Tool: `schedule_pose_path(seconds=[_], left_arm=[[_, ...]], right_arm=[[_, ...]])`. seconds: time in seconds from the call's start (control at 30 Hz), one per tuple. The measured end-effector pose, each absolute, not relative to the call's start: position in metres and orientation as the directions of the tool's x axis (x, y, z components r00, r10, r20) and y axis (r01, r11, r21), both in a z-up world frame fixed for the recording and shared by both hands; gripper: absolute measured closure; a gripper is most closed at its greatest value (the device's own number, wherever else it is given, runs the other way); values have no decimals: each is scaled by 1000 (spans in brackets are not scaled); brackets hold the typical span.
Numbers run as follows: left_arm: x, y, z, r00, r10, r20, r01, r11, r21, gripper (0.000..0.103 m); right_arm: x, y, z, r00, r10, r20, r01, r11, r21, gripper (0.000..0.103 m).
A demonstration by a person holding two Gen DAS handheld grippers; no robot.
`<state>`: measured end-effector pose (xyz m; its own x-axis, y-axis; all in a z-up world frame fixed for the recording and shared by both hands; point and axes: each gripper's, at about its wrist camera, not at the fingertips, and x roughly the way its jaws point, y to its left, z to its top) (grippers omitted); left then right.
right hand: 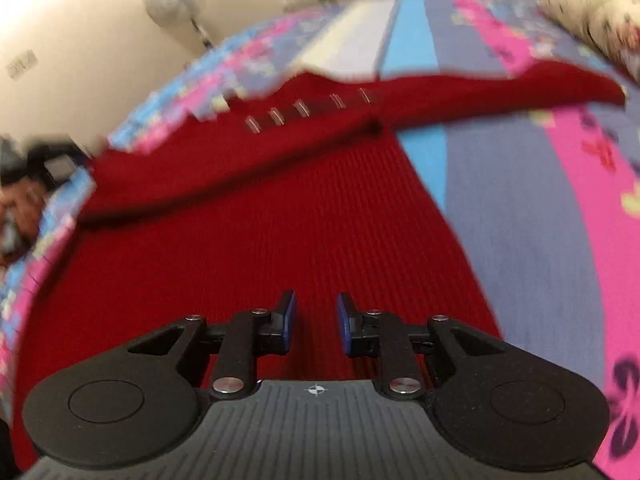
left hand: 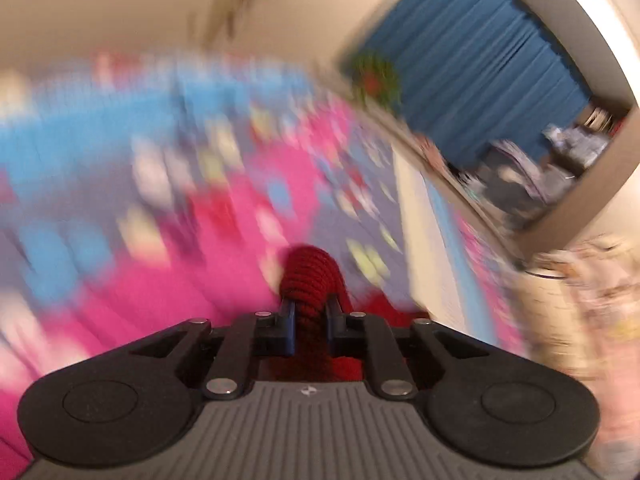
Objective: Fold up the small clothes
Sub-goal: 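Carry the held sleeve across the sweater chest with the left gripper and release, then move the right gripper to the other sleeve cuff and grasp it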
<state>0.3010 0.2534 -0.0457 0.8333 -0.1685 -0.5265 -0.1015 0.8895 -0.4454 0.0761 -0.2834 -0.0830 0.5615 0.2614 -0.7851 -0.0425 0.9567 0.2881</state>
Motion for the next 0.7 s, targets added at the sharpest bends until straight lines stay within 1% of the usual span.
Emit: schedule_pose_path(seconds=[0.03, 0.07, 0.13, 0.17, 0.23, 0.27, 0.33, 0.37, 0.4, 0.47, 0.53, 0.57, 0.6, 0.63, 0.67, 0.7], left_arm=[[302, 250, -41, 825, -108, -554, -132, 917, -376, 86], [302, 247, -40, 809, -95, -579, -144, 924, -353, 85], [299, 244, -37, 809, -113, -576, -128, 924, -360, 85], [298, 239, -33, 810, -80, -580, -136, 938, -320, 82], [291, 236, -26, 834, 21, -552, -182, 954, -239, 83], [289, 238, -24, 847, 55, -528, -199, 955, -219, 81], [287, 250, -22, 842, 99, -530, -256, 938, -232, 82], [285, 255, -22, 842, 82, -533, -260, 928, -268, 82], [285, 258, -22, 843, 38, -536, -234, 924, -303, 82], [287, 251, -26, 819, -97, -565, -127, 930, -344, 82], [288, 237, -34, 766, -213, -606, -15, 937, -348, 82], [290, 226, -43, 725, -237, -647, 37, 951, -306, 79], [292, 216, -53, 693, -216, -688, 65, 969, -238, 79], [293, 207, -67, 657, -148, -739, 75, 988, -131, 80], [293, 202, -79, 634, -92, -768, 82, 995, -52, 79], [288, 198, -81, 657, -80, -750, 106, 994, -13, 79]], right_arm=[[77, -283, -87, 564, 259, -784, -42, 957, 286, 80], [79, -280, -87, 571, 255, -781, -55, 960, 274, 80], [84, -277, -87, 581, 251, -774, -80, 964, 253, 80], [85, -277, -88, 584, 253, -772, -83, 964, 253, 80], [86, -277, -90, 588, 250, -769, -76, 964, 255, 80], [86, -275, -90, 590, 245, -769, -77, 966, 248, 79], [86, -271, -91, 593, 237, -770, -91, 969, 228, 76], [86, -269, -90, 594, 234, -769, -97, 971, 221, 74], [85, -270, -90, 596, 233, -769, -101, 971, 216, 73], [85, -267, -91, 598, 229, -768, -110, 973, 205, 72], [84, -266, -91, 601, 228, -766, -113, 973, 201, 72], [84, -266, -91, 603, 228, -765, -112, 973, 201, 72], [84, -267, -91, 603, 226, -765, -110, 973, 201, 72], [84, -266, -91, 604, 224, -765, -109, 974, 199, 72], [84, -265, -91, 604, 219, -766, -109, 975, 193, 72], [82, -264, -90, 604, 215, -767, -109, 976, 188, 71]])
